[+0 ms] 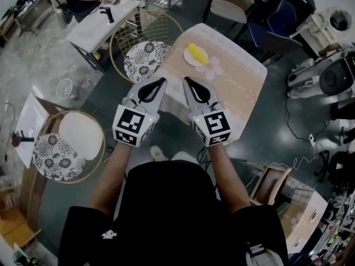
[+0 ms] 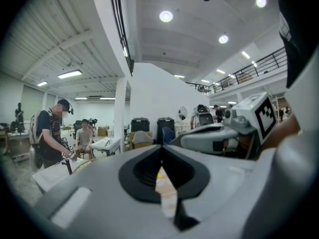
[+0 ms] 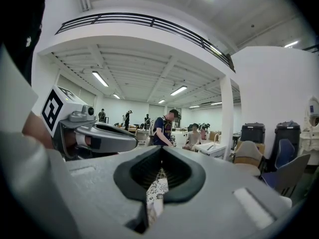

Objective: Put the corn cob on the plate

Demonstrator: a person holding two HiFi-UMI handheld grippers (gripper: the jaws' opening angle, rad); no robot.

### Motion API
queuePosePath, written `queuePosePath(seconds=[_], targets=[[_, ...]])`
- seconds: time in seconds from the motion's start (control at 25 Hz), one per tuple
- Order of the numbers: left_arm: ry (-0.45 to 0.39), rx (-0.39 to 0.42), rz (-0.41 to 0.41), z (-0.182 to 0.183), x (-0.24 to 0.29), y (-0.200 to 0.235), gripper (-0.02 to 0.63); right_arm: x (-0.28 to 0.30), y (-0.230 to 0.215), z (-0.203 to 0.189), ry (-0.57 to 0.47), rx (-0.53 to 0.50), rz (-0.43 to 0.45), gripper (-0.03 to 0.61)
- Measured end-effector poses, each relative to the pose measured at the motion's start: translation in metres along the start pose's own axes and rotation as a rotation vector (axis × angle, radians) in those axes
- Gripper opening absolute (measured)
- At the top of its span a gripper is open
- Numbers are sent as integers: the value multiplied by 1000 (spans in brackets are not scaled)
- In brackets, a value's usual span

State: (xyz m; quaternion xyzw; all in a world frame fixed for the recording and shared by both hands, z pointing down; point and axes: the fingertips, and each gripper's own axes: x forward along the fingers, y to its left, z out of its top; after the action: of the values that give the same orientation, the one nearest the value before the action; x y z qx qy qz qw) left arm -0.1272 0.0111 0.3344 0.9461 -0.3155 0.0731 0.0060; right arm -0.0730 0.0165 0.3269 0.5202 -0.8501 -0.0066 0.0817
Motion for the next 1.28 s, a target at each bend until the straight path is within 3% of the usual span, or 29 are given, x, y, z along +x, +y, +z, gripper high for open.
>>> queuePosePath(seconds=[1.12, 1.28], targets=[[0, 40, 47, 24, -10, -85, 3, -84, 1, 15, -46, -5, 72, 2], [-9, -2, 46, 24, -16, -95, 3, -96, 4, 15, -48, -5, 81, 2]])
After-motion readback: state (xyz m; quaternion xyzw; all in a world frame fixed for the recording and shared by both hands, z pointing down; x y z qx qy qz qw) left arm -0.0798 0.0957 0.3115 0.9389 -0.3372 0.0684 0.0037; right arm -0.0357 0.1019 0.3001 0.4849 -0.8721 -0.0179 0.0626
